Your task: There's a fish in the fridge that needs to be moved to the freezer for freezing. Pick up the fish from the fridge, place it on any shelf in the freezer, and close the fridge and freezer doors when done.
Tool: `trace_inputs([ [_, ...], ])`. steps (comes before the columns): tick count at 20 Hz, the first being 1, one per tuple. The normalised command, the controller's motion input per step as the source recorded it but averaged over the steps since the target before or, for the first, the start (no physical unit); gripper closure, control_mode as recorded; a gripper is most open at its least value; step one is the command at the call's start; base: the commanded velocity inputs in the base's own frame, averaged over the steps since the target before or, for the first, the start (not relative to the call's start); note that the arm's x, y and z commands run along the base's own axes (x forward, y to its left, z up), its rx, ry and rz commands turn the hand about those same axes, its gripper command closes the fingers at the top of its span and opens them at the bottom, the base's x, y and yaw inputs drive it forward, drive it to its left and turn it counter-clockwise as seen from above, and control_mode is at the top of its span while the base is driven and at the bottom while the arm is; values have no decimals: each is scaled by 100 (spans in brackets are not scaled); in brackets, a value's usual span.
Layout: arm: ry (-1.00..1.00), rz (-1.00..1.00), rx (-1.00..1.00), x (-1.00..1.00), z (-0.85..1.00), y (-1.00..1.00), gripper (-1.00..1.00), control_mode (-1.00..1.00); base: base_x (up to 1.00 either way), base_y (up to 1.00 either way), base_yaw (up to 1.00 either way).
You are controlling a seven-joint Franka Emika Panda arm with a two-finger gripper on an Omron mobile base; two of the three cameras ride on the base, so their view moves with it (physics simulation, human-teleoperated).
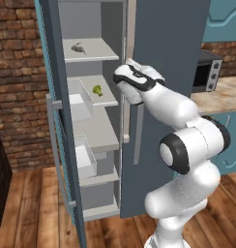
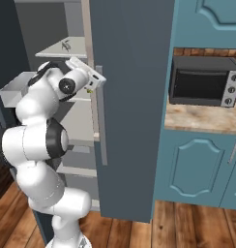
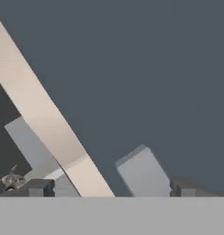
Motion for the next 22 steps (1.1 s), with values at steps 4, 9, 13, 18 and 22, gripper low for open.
trace_inputs([
  [4, -30, 13, 2, -61, 89, 15, -100, -100, 0, 0, 0],
  [9, -9, 0, 0, -95, 86, -15, -100, -100, 0, 0, 0],
  [13, 7, 0, -9, -100, 90, -29, -100, -100, 0, 0, 0],
  [18, 44, 2, -23, -100, 50, -4, -100, -100, 0, 0, 0],
  [22, 84, 0, -29, -100, -11, 0, -100, -100, 0, 0, 0],
])
